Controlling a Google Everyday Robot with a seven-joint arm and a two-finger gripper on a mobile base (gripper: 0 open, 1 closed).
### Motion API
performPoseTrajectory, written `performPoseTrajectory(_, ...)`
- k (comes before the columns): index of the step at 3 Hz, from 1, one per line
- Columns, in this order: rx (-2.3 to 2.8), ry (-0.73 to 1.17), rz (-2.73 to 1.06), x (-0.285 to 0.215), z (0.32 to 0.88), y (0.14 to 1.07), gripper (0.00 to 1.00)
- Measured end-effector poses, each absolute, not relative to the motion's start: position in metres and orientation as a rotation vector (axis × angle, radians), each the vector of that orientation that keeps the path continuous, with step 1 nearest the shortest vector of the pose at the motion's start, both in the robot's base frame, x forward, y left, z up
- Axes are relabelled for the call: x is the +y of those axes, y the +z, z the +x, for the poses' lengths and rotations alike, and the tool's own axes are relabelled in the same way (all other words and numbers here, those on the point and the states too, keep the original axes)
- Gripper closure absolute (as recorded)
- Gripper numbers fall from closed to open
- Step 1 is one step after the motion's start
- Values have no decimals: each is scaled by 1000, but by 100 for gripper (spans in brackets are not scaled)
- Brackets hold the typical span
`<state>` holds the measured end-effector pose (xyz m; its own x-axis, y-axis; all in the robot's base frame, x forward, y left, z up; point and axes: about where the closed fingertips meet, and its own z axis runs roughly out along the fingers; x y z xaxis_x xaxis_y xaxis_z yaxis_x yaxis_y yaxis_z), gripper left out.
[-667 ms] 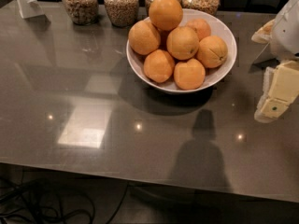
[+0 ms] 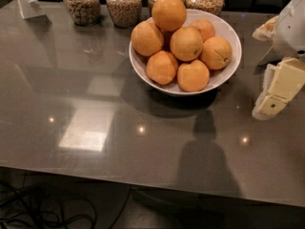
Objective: Pick orange from white bowl
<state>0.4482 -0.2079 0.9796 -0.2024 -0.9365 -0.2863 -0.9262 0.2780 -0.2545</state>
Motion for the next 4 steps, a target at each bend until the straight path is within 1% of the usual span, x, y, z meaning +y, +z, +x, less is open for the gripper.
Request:
performPoseTrajectory(2, 1887, 228, -1510, -149, 512, 1003, 0)
performPoseTrajectory(4, 1718, 388, -1276, -99, 594, 1037, 0)
